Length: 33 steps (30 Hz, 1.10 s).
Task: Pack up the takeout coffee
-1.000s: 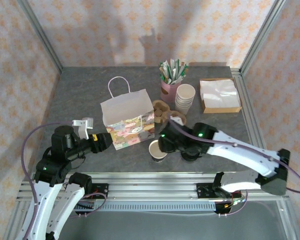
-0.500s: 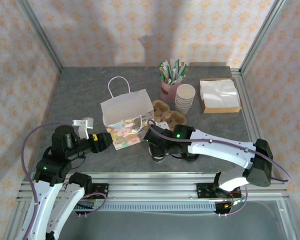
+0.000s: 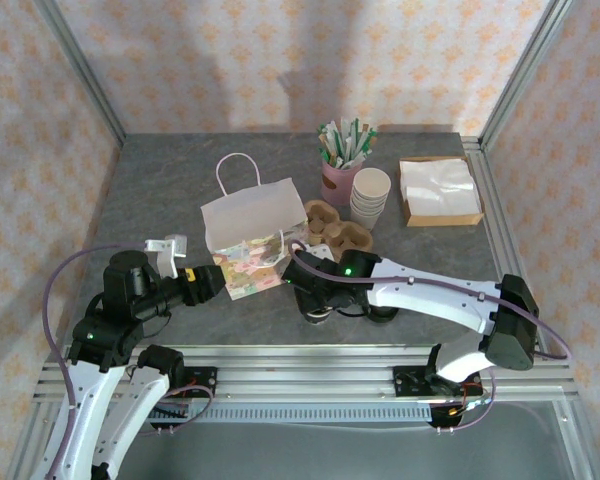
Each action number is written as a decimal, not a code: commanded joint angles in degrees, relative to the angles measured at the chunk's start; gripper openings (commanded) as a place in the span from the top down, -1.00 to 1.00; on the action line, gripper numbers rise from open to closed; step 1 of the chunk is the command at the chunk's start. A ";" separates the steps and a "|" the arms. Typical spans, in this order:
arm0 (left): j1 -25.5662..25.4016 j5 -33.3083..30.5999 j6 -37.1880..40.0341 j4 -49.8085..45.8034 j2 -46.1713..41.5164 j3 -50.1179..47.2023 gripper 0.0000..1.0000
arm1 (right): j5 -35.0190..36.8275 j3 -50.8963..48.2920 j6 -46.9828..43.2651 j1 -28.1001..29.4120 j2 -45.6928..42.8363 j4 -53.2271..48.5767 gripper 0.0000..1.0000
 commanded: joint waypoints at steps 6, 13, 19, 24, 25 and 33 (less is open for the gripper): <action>-0.51 -1.06 0.11 -0.77 0.09 0.60 -0.38 | 0.84 -1.87 0.60 0.30 1.46 0.18 -0.33; -0.42 -1.11 0.03 -0.72 0.09 0.53 -0.38 | 0.58 -2.95 1.06 0.31 1.71 0.44 -0.33; -0.54 -1.25 -0.02 -0.80 0.12 0.51 -0.38 | -0.61 -5.24 2.49 0.32 1.73 1.61 -0.33; -0.50 -1.18 -0.06 -0.80 0.17 0.44 -0.38 | -3.00 -9.06 4.52 0.31 0.42 3.42 -0.33; -0.48 -1.19 -0.04 -0.81 0.19 0.45 -0.38 | -3.25 -9.76 4.94 0.30 0.30 3.49 -0.33; -0.51 -1.19 -0.22 -0.79 0.27 0.41 -0.38 | -5.32 -15.45 7.78 0.16 1.15 2.55 -0.29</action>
